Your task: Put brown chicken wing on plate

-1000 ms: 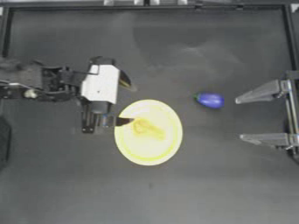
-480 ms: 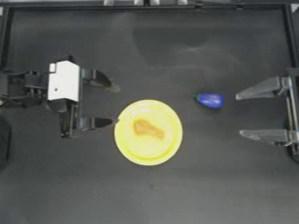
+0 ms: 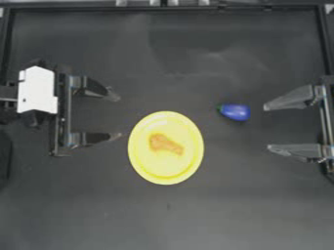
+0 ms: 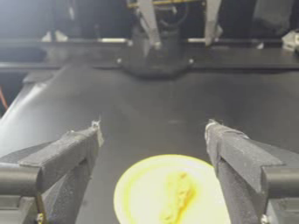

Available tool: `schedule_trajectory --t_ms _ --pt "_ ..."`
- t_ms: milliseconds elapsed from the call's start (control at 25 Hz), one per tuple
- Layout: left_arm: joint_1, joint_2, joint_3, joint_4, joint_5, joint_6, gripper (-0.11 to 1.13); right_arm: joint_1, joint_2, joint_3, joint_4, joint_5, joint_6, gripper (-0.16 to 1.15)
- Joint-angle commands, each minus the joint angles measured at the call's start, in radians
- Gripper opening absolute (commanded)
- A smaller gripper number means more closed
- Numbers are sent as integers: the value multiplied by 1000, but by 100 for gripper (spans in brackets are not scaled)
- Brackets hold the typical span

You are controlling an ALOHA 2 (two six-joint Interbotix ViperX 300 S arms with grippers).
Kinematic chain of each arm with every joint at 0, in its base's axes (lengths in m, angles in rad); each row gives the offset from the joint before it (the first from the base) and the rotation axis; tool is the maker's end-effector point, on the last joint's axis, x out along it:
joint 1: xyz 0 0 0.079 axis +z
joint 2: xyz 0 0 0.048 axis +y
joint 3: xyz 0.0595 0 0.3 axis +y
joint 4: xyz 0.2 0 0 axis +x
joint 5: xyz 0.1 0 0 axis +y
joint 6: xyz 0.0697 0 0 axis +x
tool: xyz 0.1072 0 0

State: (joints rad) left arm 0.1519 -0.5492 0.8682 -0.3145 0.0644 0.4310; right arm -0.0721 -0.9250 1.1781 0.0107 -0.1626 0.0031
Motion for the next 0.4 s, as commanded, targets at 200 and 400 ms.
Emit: schedule_trajectory --t_ms 200,400 --pt "-8 -92 51 -26 -64 -2 101 -2 3 -12 2 -3 2 100" --pt "-15 -146 101 -31 -97 -3 101 -2 3 -12 3 -3 2 100"
